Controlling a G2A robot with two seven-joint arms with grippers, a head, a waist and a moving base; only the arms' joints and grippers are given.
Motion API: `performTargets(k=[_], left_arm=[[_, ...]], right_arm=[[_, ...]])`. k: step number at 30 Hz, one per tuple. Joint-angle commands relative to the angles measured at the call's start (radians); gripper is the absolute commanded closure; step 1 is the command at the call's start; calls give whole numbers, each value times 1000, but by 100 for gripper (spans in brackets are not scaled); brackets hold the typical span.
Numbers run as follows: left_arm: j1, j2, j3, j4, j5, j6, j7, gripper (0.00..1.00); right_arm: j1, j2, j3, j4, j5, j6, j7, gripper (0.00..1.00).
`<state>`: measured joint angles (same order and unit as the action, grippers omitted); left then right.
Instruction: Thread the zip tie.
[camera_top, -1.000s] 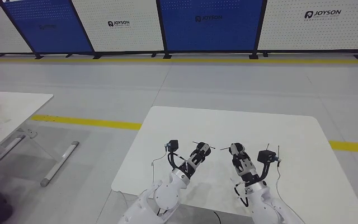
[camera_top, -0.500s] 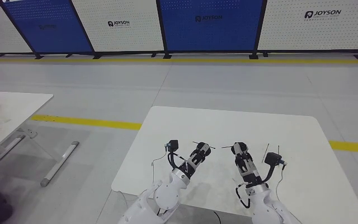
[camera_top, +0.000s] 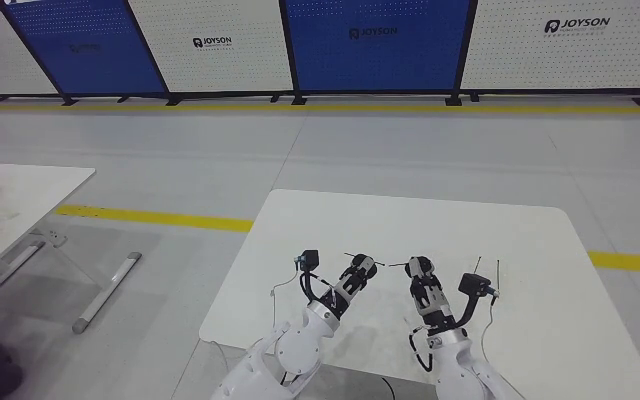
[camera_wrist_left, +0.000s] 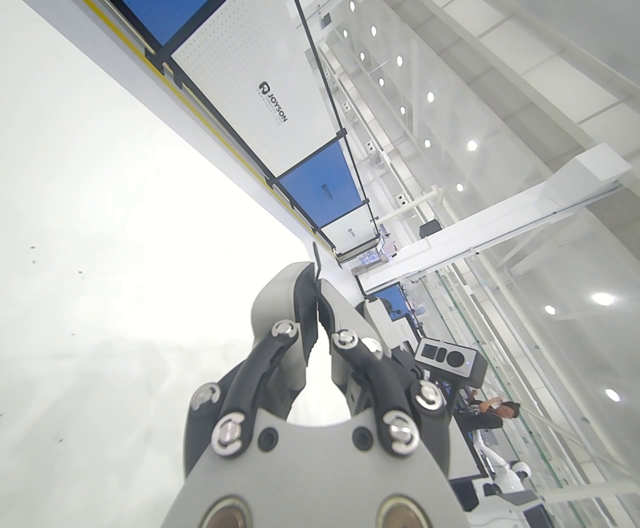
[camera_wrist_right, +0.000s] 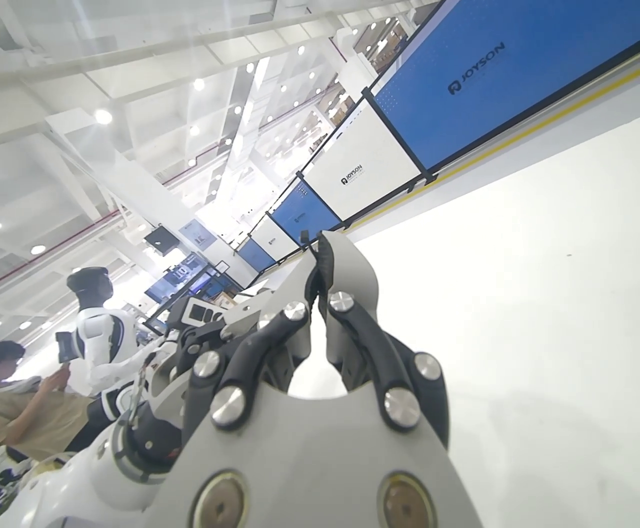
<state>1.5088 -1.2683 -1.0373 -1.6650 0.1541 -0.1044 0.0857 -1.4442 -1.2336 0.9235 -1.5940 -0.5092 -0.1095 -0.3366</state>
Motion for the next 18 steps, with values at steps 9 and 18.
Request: performTargets(k=[9,18], left_arm=[[0,0,0,0,0,0,0,100],[0,0,0,0,0,0,0,100]], right_arm=[[3,-14,2,2,18,-7,29,100],[9,-29,9,16,1,9,27,100]])
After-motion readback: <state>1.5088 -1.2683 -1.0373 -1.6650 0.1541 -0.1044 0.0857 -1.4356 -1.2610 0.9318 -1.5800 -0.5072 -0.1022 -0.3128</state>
